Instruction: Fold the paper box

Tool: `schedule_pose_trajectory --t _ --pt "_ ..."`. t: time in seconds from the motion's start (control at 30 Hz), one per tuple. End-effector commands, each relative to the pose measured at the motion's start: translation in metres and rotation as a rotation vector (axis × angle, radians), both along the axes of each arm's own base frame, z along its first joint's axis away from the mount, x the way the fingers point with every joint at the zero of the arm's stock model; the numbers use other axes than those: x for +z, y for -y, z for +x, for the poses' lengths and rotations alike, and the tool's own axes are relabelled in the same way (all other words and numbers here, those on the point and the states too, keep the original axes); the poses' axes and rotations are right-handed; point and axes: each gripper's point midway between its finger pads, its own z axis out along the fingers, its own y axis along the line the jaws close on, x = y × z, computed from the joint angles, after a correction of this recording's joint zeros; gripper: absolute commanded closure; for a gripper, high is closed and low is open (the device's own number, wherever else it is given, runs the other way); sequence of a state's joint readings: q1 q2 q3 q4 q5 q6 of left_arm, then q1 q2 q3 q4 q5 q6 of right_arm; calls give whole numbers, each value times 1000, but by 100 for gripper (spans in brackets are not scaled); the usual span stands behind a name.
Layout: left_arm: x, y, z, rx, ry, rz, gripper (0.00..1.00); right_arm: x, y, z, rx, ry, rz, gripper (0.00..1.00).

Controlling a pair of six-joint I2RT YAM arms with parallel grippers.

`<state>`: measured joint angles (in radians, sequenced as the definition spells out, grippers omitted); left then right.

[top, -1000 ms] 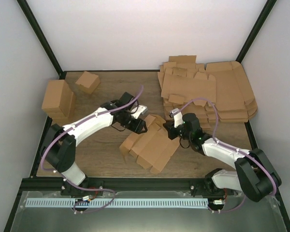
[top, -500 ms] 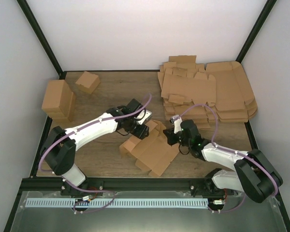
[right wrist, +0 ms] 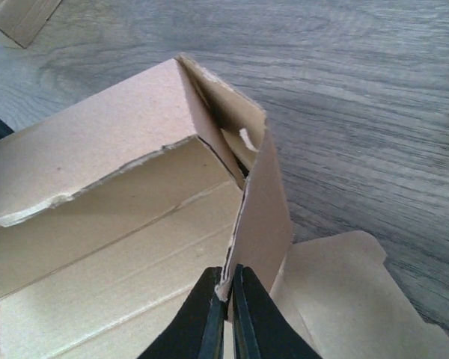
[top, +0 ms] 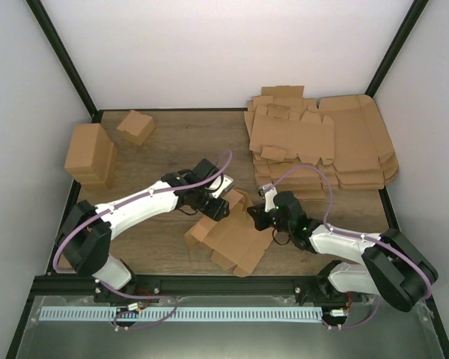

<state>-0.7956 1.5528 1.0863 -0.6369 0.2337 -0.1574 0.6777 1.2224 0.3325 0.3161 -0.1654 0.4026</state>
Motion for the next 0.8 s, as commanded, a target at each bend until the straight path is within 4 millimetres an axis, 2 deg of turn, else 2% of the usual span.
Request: schedule_pose_trajectory --t 0.0,0.17,0.33,0.67,0.77 --pt "20 27 -12 -89 -19 -140 47 13 -21 -9 106 13 64 94" --pt "18 30 -17 -115 -48 -145 48 17 -28 -9 143 32 79 86" --pt "13 21 -16 -109 -40 -93 48 17 -32 -3 144 47 70 81" --pt "4 16 -23 -149 -71 -43 48 22 -33 0 185 134 36 59" --pt "3 16 -23 -152 -67 -28 48 25 -37 -4 232 178 46 58"
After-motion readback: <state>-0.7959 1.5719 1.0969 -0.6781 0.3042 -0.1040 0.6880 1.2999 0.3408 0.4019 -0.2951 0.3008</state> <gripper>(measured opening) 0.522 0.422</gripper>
